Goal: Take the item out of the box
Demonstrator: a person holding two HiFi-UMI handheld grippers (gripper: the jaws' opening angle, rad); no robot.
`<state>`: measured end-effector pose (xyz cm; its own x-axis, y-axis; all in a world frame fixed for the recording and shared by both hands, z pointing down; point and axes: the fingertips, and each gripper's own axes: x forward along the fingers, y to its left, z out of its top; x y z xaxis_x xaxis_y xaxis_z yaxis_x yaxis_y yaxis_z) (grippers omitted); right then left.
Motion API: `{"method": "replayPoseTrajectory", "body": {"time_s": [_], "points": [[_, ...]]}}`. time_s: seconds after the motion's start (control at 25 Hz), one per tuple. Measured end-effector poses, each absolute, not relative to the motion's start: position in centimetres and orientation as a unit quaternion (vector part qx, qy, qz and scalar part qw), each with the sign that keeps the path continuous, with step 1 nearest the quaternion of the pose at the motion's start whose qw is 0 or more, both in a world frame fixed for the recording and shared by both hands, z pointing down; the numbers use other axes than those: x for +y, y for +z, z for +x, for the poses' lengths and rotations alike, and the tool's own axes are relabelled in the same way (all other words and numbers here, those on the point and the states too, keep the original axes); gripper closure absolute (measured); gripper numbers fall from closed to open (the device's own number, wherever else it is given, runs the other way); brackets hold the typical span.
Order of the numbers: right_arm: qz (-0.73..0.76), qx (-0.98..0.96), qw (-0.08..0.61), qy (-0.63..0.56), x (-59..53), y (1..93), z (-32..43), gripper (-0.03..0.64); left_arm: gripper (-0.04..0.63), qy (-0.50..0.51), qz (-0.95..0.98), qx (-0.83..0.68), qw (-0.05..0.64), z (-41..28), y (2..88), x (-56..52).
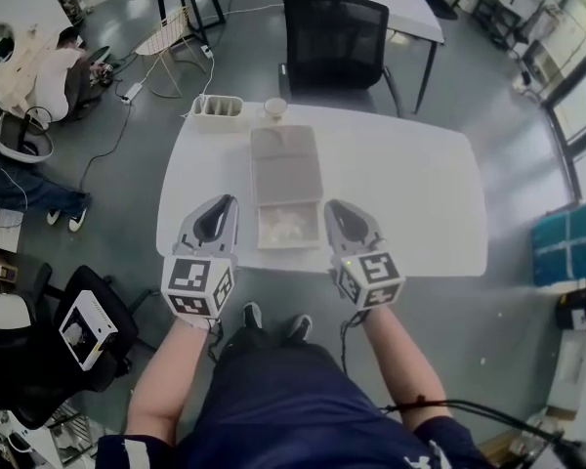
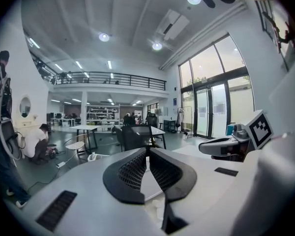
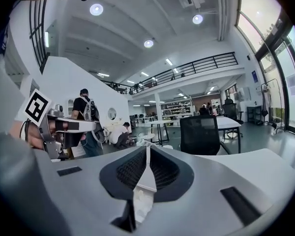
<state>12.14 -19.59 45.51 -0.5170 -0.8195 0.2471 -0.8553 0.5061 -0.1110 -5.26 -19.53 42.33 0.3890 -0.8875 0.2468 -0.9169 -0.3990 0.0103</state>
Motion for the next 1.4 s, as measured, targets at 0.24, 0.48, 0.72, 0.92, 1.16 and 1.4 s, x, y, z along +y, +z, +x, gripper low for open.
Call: {"method": "replayPoseTrajectory", "body": {"time_s": [0.24,0.48,0.72,0.92,1.16,1.4], "points": [[0.487,-0.851,0.144,0.133,-22.0,49.6,11.2,0.583,0.551,0.130,0.834,-0.527,0.099,-6.0,46.0,-23.3],[0.456,-0.842,0.236,0.163,-22.5,55.7,9.4,0.516,0.551,0.149,0.830,-0.522,0.130,-7.8,49.2,-25.1],[0.397,-0.828,0.340,0.202,-22.3,61.5,7.6,0.485,0.551,0.169,0.823,-0.517,0.162,-9.5,52.4,-25.3],[0.367,-0.808,0.415,0.201,-22.7,65.4,7.3,0.456,0.551,0.176,0.814,-0.523,0.180,-11.4,54.2,-25.3],[0.340,-0.769,0.503,0.200,-22.6,69.1,6.8,0.444,0.551,0.187,0.805,-0.530,0.193,-12.8,55.5,-24.7],[0.342,-0.734,0.555,0.188,-23.3,71.2,7.4,0.433,0.551,0.192,0.793,-0.541,0.204,-15.2,56.2,-23.9]]}}
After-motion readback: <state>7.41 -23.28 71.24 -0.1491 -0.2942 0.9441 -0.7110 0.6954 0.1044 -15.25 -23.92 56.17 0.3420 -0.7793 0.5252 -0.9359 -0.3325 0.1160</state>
